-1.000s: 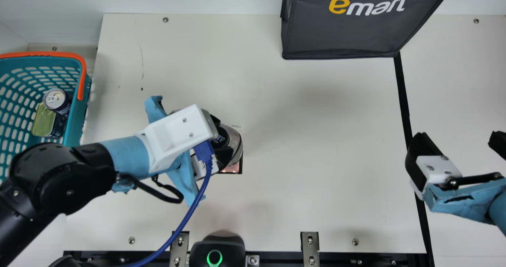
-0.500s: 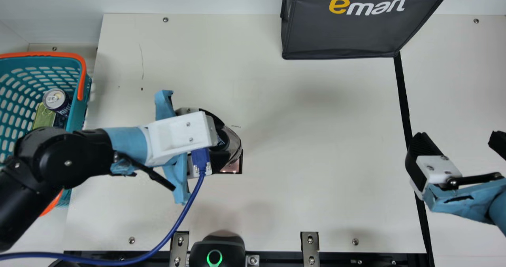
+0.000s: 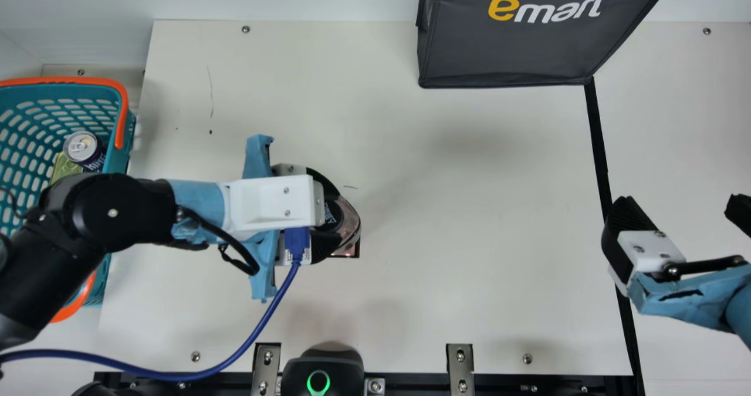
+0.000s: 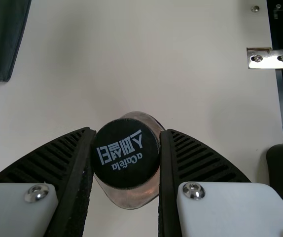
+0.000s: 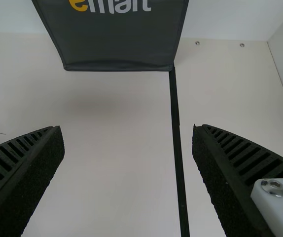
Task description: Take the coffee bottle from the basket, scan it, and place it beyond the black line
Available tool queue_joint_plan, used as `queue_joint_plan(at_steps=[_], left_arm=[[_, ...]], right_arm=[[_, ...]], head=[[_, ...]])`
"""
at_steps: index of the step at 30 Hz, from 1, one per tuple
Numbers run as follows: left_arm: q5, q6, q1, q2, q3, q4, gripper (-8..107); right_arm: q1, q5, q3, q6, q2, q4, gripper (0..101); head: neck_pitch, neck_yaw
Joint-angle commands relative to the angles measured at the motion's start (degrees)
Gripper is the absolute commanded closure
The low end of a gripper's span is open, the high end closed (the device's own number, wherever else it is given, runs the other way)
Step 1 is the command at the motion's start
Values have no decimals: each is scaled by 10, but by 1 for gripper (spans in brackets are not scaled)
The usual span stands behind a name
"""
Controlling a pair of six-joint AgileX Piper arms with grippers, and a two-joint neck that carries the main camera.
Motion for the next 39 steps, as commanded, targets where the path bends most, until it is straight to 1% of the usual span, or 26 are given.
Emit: queue_joint_plan(at_steps=[1,13,27,39], left_arm=[[8,10,2,3,-1,-4,89],[28,38,12,15,-3,-19,89],[18,52,11,24,9,-23,88],[-3,46,5,29,18,-25,48]], right_arm=[[0,0,0,0,0,0,10],[0,1,0,0,0,0,10],[0,1,0,0,0,0,10],[0,1,0,0,0,0,10]], head=[[-10,0],[-10,0],[-10,0],[-10,0]])
